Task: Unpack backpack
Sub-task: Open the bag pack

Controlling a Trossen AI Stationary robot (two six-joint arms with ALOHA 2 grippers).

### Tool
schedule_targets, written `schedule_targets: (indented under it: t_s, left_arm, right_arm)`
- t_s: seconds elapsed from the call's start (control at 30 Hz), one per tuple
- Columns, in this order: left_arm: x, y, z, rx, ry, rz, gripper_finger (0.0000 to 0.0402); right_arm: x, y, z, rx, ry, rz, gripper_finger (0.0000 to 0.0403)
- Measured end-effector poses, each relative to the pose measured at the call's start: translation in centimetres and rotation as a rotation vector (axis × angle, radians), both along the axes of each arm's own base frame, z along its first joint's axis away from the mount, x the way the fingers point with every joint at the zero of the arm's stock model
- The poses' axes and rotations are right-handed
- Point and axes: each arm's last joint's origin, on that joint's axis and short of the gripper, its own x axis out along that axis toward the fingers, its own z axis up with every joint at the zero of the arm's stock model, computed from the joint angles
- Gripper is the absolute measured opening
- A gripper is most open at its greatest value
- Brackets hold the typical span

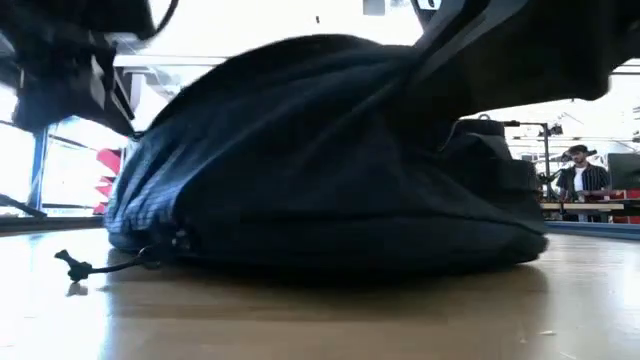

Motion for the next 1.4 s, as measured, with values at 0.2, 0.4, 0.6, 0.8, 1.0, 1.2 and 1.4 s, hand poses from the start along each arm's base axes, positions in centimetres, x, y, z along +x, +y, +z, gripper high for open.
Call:
schedule_targets:
  t_s: [0.2,0.4,0.6,0.8,1.0,1.2,1.4]
  left_arm:
    - [-0.9,-2.0,0.9,-0.251,-0.264,0.037,0.0152]
    - [0.3,-3.2,-2.7,-0.458,-0.343,-0.069,0.0141]
    - [1.6,0.3,-5.7,-0.338,-0.436,-0.076,0.0124]
    - [2.5,3.0,-5.0,-0.266,-0.31,-0.062,0.0121]
    - [2.0,1.4,-2.2,-0.305,-0.274,-0.126,0.0121]
    - [1.3,-3.6,1.0,-0.291,-0.238,-0.443,0.0121]
    - [3.5,-7.7,0.0,-0.073,-0.047,-0.965,0.0121]
  right_arm:
    - [0.0,-0.1,0.0,0.003,-0.007,-0.023,0.0009]
    - [0.1,-0.2,0.1,-0.016,-0.026,-0.052,0.0035]
    - [0.7,0.3,0.5,0.064,-0.066,0.021,0.0041]
    - [1.6,0.7,1.1,0.072,-0.144,0.077,0.0042]
    - [2.5,1.5,3.8,0.003,-0.124,0.05,0.0073]
    - [1.5,2.7,6.3,-0.171,-0.018,-0.041,0.0148]
    - [-0.7,4.1,7.1,-0.187,0.012,-0.11,0.02]
